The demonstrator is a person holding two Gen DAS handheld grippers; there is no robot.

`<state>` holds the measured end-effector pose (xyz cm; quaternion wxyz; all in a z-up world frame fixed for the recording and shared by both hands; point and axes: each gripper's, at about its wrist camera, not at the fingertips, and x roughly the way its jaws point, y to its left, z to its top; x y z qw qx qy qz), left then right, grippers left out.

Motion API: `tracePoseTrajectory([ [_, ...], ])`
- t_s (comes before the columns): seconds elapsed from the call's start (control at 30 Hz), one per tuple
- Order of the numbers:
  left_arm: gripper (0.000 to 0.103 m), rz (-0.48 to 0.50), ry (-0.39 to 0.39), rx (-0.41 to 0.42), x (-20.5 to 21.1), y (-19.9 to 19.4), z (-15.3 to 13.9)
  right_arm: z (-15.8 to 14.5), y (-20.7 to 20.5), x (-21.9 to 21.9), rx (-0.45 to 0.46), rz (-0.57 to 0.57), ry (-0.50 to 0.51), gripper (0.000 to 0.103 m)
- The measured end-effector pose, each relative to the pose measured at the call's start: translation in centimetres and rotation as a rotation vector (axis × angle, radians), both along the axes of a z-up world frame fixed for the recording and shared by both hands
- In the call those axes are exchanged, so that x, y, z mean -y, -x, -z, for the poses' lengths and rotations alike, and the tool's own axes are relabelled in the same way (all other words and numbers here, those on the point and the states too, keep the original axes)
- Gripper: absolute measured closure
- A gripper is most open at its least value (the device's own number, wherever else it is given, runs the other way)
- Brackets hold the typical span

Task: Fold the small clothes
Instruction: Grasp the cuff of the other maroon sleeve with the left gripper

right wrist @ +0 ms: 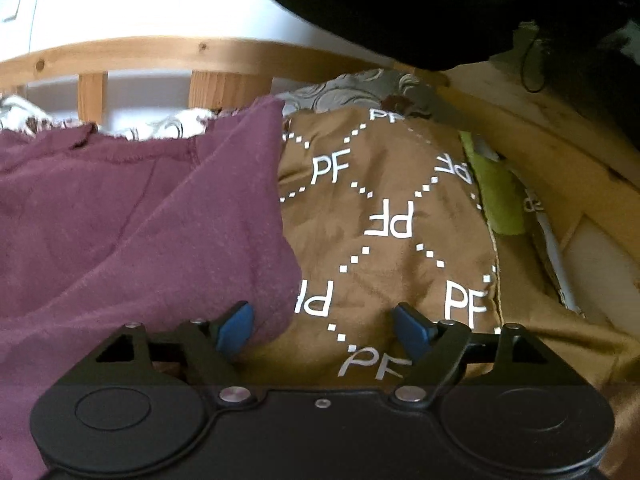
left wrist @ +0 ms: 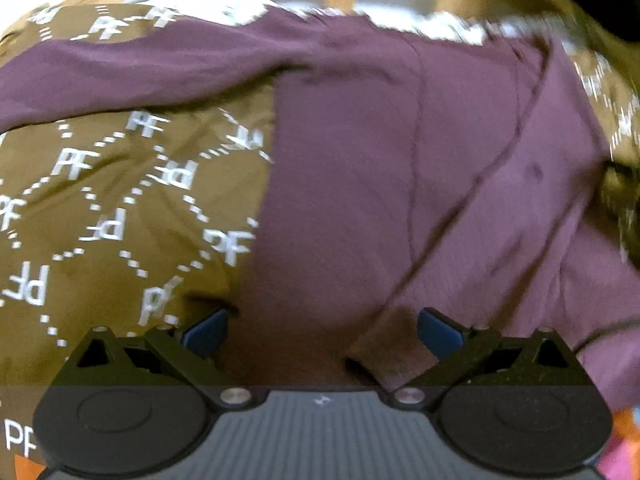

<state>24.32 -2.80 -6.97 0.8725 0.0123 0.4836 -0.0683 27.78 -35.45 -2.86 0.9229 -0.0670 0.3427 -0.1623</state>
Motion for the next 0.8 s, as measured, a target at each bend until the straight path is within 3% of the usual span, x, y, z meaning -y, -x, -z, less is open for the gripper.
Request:
tracePoseTrajectory([
  [0.2,0.001,-0.214,0.038,0.140,-5.4,-0.6,-3.9,-2.3,3.0,-1.5,0.059,-0.013,-0.082,0.005],
  [0.37,0.001,-0.398,0.093,0.198,-12.4,-2.3,-7.0,-4.5,5.1,-4.1,0.119,-0.040,-0.175,0.001],
  [0.5,0.001,-0.527,0.098,0.298,-18.1,-3.7,-8.9,-5.3,6.7,-6.8,0.145,-0.108,-0.269,0.001],
  [0.63,0.005,-0.592,0.212,0.292,-23.3,-6.1,-7.8,-4.7,6.9,-9.5,0.115,-0.237,-0.245,0.001],
  [0.8,0.010,-0.716,0.370,0.343,-26.5,-7.2,-6.0,-3.4,6.3,-10.3,0.076,-0.273,-0.236,0.001],
])
